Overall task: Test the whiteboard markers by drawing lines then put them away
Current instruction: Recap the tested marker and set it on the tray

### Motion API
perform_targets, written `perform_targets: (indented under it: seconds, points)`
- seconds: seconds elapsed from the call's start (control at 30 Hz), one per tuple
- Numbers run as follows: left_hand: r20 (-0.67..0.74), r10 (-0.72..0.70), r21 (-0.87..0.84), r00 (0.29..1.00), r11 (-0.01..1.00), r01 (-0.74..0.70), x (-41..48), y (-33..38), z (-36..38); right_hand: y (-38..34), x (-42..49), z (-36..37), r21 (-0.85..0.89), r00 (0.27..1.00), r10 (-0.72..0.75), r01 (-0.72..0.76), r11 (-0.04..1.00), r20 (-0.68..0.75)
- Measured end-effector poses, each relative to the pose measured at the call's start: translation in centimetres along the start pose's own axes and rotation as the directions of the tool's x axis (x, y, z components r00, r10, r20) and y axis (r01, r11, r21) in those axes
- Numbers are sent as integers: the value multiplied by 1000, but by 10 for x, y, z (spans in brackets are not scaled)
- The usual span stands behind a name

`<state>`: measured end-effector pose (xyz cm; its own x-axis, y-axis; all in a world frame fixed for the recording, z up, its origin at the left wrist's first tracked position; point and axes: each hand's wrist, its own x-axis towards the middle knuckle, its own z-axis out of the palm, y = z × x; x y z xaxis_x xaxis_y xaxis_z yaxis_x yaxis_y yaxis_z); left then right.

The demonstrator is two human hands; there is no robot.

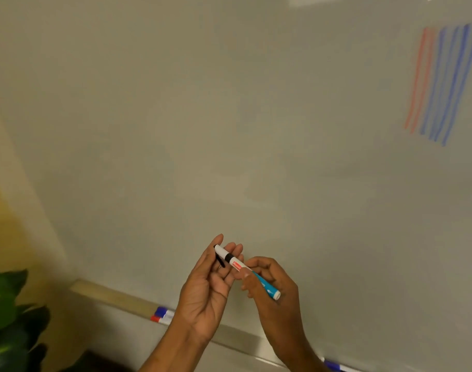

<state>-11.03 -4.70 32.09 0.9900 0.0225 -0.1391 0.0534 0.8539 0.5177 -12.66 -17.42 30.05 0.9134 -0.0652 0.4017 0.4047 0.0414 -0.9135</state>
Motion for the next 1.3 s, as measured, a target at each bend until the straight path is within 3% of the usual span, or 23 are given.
perform_targets:
  seconds: [0.27, 0.43, 0.67, 0.73, 0.8, 0.87, 0.93, 1.1, 1.3]
  points:
    - [-235, 164, 172, 958, 977, -125, -14, 31, -97, 58, -34, 57, -228, 952, 191, -136, 964, 239]
    - [-366, 200, 286, 909, 953, -95, -26, 32, -164, 111, -65, 91, -453, 915, 249, -84, 887, 317]
    - [-479, 286, 520, 830, 854, 6, -33, 35, -278, 182, -112, 129, -587, 890, 256, 15, 810, 377]
    - [-462, 383, 714, 800, 696, 79, -40, 36, -320, 199, -122, 138, -608, 884, 263, 29, 794, 386]
    - [-369, 477, 903, 798, 388, 186, -50, 36, -364, 217, -133, 146, -625, 880, 264, 46, 779, 394]
    - [-276, 507, 957, 816, 68, 281, -60, 34, -404, 238, -144, 155, -646, 872, 273, 62, 761, 406]
    - [-219, 509, 938, 832, -124, 323, -69, 32, -435, 259, -156, 163, -669, 857, 287, 86, 738, 427]
    - [-212, 479, 883, 852, -279, 377, -89, 28, -478, 301, -185, 181, -691, 819, 319, 126, 712, 477]
    - [-213, 472, 875, 855, -298, 382, -95, 26, -500, 337, -199, 207, -738, 770, 376, 176, 652, 515]
